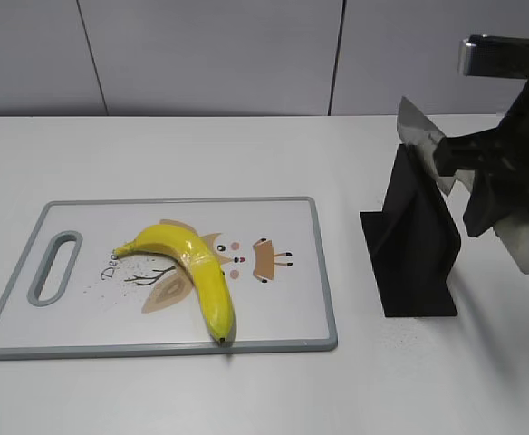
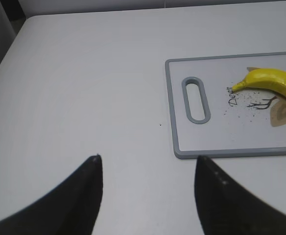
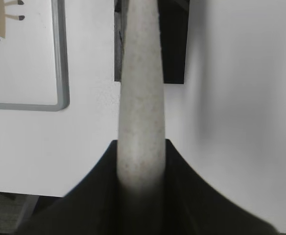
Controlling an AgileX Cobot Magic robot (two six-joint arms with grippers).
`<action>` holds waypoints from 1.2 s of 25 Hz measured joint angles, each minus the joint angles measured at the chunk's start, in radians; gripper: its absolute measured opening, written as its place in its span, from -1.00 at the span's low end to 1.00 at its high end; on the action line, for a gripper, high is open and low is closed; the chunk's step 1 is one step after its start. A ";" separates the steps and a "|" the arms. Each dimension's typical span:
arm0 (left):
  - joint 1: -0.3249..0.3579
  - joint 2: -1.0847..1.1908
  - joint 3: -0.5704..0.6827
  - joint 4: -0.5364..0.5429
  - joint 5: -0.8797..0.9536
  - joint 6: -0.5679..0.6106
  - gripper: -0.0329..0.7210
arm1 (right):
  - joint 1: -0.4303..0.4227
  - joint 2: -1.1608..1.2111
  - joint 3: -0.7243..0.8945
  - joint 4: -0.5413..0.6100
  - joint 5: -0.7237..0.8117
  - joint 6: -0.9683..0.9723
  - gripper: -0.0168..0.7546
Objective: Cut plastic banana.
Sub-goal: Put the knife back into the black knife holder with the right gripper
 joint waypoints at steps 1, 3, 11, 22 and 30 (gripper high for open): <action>0.000 0.000 0.000 0.000 0.000 0.000 0.61 | 0.000 0.008 0.000 0.007 0.006 0.000 -0.54; 0.000 0.000 0.000 0.000 0.000 0.000 0.61 | 0.000 0.024 0.000 0.038 0.019 -0.001 -0.54; 0.000 0.000 0.000 0.000 0.000 0.000 0.60 | 0.000 0.100 -0.002 0.066 0.033 -0.003 -0.54; 0.000 0.000 0.000 0.002 -0.001 0.000 0.60 | 0.000 0.059 -0.003 0.070 -0.024 -0.042 0.55; 0.000 0.000 0.000 0.004 -0.001 0.000 0.60 | 0.061 -0.217 0.058 0.058 -0.003 -0.209 0.61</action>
